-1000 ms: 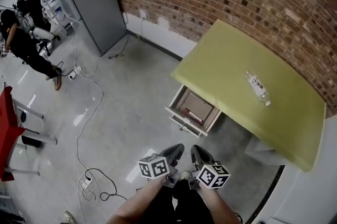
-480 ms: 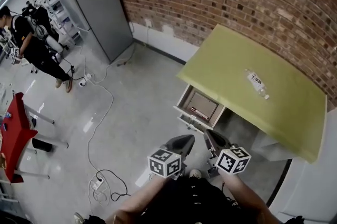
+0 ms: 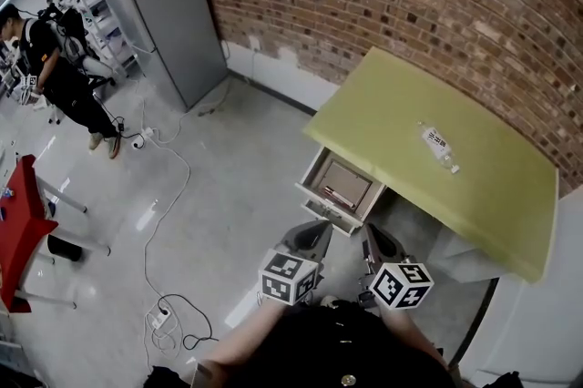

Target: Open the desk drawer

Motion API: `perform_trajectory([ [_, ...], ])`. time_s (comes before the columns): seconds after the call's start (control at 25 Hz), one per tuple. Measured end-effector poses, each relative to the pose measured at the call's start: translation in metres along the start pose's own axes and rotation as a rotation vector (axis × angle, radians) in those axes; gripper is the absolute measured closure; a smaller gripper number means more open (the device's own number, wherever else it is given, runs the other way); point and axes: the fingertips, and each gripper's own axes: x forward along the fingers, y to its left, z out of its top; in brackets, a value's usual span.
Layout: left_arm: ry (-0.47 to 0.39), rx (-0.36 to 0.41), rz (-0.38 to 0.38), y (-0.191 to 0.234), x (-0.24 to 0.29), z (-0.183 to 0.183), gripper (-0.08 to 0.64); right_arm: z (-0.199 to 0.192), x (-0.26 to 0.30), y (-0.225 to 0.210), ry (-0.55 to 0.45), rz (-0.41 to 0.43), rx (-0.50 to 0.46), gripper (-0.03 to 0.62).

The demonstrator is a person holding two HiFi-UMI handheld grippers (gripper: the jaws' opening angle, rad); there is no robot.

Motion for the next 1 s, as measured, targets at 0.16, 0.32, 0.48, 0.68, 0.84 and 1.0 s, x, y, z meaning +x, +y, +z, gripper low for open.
perform_trajectory([
  [0.16, 0.001, -0.005, 0.021, 0.003, -0.009, -0.005, 0.551, 0.0, -0.01, 0.007, -0.019, 0.001, -0.027, 0.58],
  [0.32, 0.009, 0.012, 0.031, 0.003, -0.018, -0.014, 0.551, -0.004, -0.015, 0.012, -0.018, -0.015, -0.072, 0.58],
  [0.48, 0.023, -0.001, 0.034, 0.002, -0.025, -0.023, 0.551, -0.017, -0.019, 0.015, 0.013, -0.014, -0.05, 0.58],
  [0.68, 0.047, -0.017, 0.038, 0.001, -0.034, -0.034, 0.551, -0.024, -0.026, 0.025, 0.019, -0.002, -0.047, 0.58],
  [0.84, 0.065, -0.015, 0.029, -0.003, -0.038, -0.042, 0.551, -0.029, -0.033, 0.028, 0.022, -0.004, -0.033, 0.58],
  [1.0, 0.072, -0.021, 0.026, -0.005, -0.04, -0.045, 0.551, -0.031, -0.037, 0.028, 0.021, -0.007, -0.034, 0.58],
])
